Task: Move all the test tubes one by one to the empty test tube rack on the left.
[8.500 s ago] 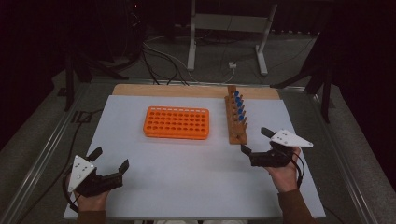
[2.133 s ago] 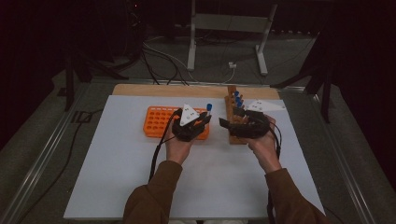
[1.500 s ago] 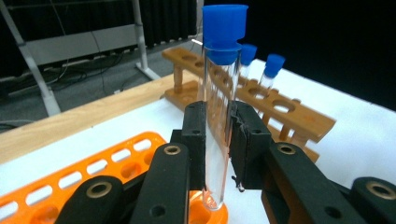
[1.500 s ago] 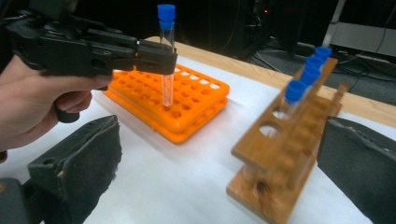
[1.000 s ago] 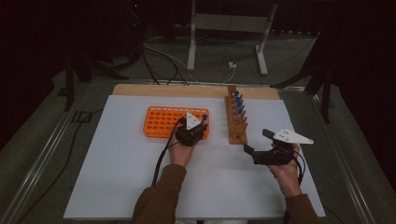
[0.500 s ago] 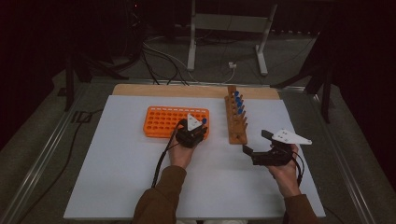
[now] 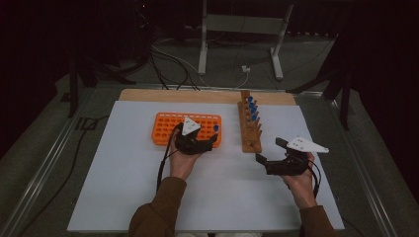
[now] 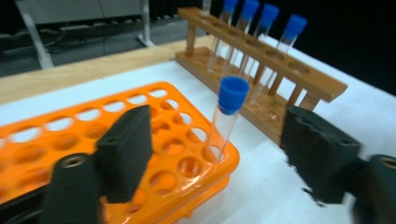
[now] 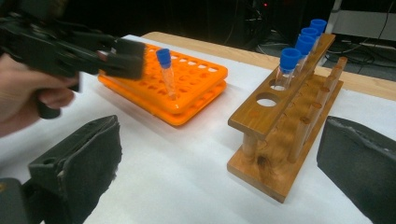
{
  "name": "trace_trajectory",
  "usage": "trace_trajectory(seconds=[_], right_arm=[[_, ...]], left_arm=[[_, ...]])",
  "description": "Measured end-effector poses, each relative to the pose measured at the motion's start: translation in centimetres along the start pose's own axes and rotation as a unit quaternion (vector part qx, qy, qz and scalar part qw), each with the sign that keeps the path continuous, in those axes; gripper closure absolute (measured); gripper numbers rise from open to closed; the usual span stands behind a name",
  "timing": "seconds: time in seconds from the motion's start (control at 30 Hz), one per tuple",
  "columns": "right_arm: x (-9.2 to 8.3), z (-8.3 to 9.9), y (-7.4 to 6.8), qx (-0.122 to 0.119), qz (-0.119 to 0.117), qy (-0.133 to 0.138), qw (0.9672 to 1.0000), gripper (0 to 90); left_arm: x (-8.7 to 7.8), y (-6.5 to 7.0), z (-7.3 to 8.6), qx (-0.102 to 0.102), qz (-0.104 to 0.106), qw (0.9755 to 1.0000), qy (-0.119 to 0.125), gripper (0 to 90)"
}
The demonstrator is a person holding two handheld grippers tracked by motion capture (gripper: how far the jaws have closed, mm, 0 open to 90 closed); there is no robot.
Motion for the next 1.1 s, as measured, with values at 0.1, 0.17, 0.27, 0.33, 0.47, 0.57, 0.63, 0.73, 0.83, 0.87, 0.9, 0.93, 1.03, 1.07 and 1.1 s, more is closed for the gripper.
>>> trace_trajectory(seconds=[0.1, 0.17, 0.27, 0.33, 0.47, 0.57, 0.63, 0.73, 0.83, 0.87, 0.9, 0.93, 1.03, 1.07, 1.1], right_arm=[[0.0, 0.0, 0.0, 0.001, 0.0, -0.001, 1.0, 0.0], [0.0, 0.0, 0.0, 0.001, 0.001, 0.0, 1.0, 0.0], [0.0, 0.0, -0.1, 0.001, 0.003, 0.0, 1.0, 0.0], [0.1, 0.0, -0.1, 0.001, 0.004, 0.0, 1.0, 0.0], [0.1, 0.0, -0.2, 0.001, 0.003, -0.001, 1.0, 0.0], [0.1, 0.0, -0.3, 0.0, 0.003, -0.001, 1.0, 0.0], [0.2, 0.0, -0.3, 0.0, 0.003, -0.001, 1.0, 0.0], [0.2, 0.0, -0.3, 0.0, 0.005, -0.001, 1.0, 0.0], [0.2, 0.0, -0.2, 0.001, 0.007, -0.002, 1.0, 0.0], [0.1, 0.0, -0.2, 0.001, 0.007, -0.002, 1.0, 0.0], [0.1, 0.0, -0.1, 0.001, 0.009, -0.003, 1.0, 0.0], [0.0, -0.1, -0.1, 0.002, 0.01, -0.002, 1.0, 0.0], [-0.1, -0.3, 0.0, 0.0, 0.014, -0.001, 0.9999, 0.0], [-0.1, -0.4, -0.1, 0.0, 0.014, -0.001, 0.9999, 0.0], [0.0, -0.5, 0.0, -0.003, 0.017, -0.002, 0.9999, 0.0]], left_arm=[[-1.7, -0.3, -0.3, -0.005, -0.013, 0.9999, 0.001, 15.6], [-2.9, -0.4, -0.4, -0.005, -0.02, 0.9998, 0.007, 9.8], [-4.5, -0.6, -0.4, -0.003, -0.027, 0.9996, 0.012, 3.0], [-5.6, -0.7, -0.3, -0.001, -0.033, 0.9994, 0.015, 1.8], [-7.5, -0.9, 0.3, 0.003, -0.04, 0.9991, 0.016, 0.8], [-9.0, -1.0, 0.7, 0.005, -0.043, 0.9989, 0.02, 0.8], [-9.8, -1.0, 1.0, 0.007, -0.045, 0.9988, 0.018, 0.7], [-10.9, -1.0, 1.4, 0.01, -0.046, 0.9988, 0.015, 0.8], [-12.2, -0.9, 1.8, 0.012, -0.05, 0.9985, 0.016, 0.8], [-12.6, -0.9, 1.9, 0.013, -0.051, 0.9985, 0.017, 0.8], [-13.0, -0.8, 2.0, 0.014, -0.052, 0.9984, 0.018, 0.8], [-13.5, -0.8, 2.2, 0.016, -0.055, 0.9982, 0.018, 0.8], [-14.6, -0.8, 2.6, 0.012, -0.059, 0.9979, 0.025, 0.8], [-14.9, -0.8, 2.7, 0.011, -0.06, 0.9977, 0.028, 0.8], [-15.2, -0.8, 2.9, 0.01, -0.061, 0.9976, 0.03, 0.8]])
Point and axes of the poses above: each handheld gripper's, and its own axes: x roughly forward along the jaws, z roughly out of its underside, y roughly to its right, the point moved 8 cm from there along x, roughly forward along the jaws, and after that the axes turned 15 degrees about z, right-handed, at the moved point
